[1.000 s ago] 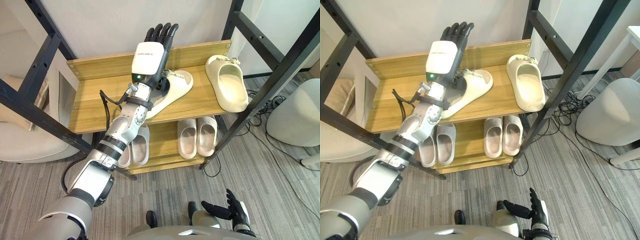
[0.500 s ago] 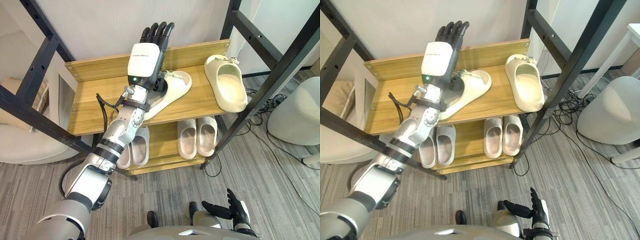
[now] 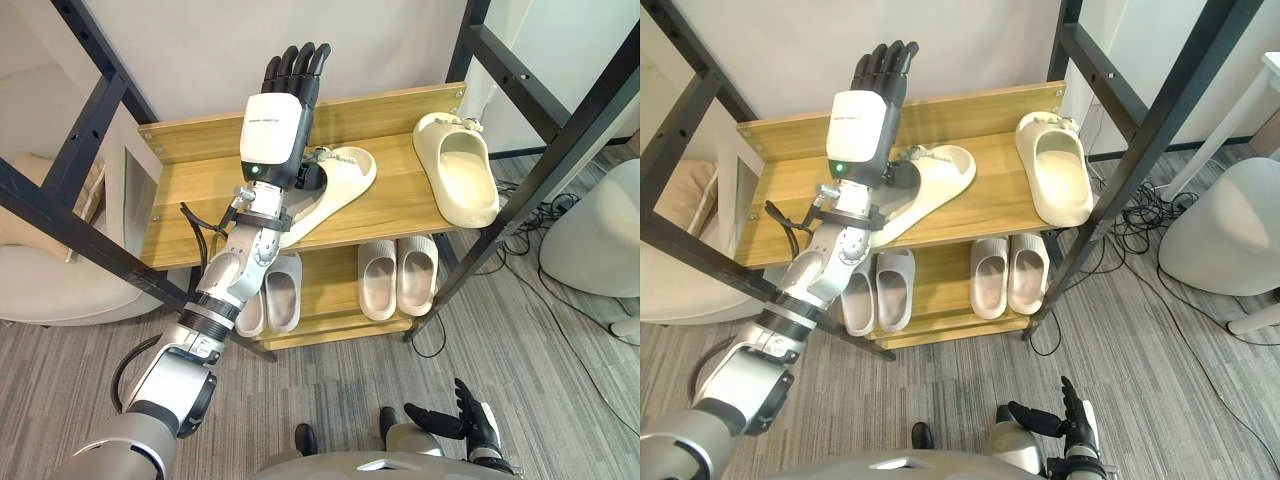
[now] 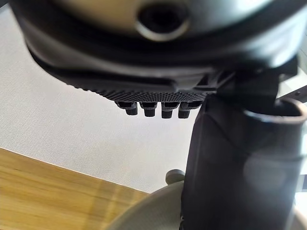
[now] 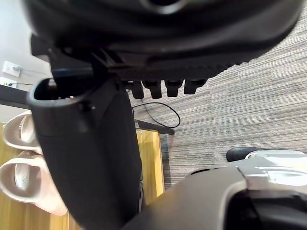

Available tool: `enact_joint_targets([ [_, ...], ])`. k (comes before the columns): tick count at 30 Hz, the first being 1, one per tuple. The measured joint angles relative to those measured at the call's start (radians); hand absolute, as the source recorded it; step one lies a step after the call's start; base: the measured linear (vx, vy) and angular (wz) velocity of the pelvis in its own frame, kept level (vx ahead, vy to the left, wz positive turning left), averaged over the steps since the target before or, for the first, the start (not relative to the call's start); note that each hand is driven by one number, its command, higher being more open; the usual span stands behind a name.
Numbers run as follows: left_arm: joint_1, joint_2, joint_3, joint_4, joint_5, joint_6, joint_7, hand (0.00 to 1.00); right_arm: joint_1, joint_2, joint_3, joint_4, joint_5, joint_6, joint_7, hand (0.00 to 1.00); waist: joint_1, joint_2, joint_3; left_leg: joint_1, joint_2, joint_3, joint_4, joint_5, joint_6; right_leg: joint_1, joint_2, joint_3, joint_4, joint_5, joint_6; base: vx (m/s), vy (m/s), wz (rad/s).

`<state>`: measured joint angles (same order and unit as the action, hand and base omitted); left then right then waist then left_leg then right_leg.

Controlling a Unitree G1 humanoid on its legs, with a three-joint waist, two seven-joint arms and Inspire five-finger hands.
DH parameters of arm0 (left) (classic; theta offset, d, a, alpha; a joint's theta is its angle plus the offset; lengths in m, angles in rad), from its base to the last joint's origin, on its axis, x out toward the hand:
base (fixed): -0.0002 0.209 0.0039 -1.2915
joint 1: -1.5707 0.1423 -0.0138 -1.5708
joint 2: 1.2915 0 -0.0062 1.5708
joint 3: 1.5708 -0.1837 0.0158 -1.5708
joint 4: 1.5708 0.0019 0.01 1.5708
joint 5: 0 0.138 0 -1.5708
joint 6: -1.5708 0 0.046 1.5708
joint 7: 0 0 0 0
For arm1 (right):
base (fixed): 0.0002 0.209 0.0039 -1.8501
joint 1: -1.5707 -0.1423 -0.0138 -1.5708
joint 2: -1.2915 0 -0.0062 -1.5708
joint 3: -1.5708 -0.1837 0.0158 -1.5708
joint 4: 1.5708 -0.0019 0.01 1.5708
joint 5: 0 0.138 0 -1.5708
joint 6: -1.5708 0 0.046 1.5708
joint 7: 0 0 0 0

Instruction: Organize the slippers on the shoe rack

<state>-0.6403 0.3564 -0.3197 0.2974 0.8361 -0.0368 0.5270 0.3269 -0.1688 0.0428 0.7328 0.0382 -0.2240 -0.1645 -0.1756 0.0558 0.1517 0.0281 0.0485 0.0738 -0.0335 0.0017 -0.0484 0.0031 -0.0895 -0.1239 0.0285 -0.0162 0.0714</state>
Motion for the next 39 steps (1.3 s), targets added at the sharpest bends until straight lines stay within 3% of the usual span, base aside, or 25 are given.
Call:
enact_joint_targets([
  [30,0.042,0.002,0.044,-0.014,-0.021,-0.042,0.001,1.00,0.000,-0.009,0.018,0.010,-0.002,0.000,-0.015,1.00,0.000,0.002,-0.008,0.009,0.014,-0.002,-0.009,0.000,-0.006,0.017,0.018,-0.004,-0.020,0.002,-0.006,0.00,0.000,0.00],
  [39,0.106,0.020,0.067,-0.087,-0.064,-0.060,0.004,1.00,0.000,-0.009,0.017,0.011,-0.002,0.000,-0.014,1.00,0.002,0.003,-0.009,0.009,0.013,-0.006,-0.009,0.000,-0.007,0.019,0.019,-0.008,-0.020,0.001,-0.008,0.00,0.000,0.00],
])
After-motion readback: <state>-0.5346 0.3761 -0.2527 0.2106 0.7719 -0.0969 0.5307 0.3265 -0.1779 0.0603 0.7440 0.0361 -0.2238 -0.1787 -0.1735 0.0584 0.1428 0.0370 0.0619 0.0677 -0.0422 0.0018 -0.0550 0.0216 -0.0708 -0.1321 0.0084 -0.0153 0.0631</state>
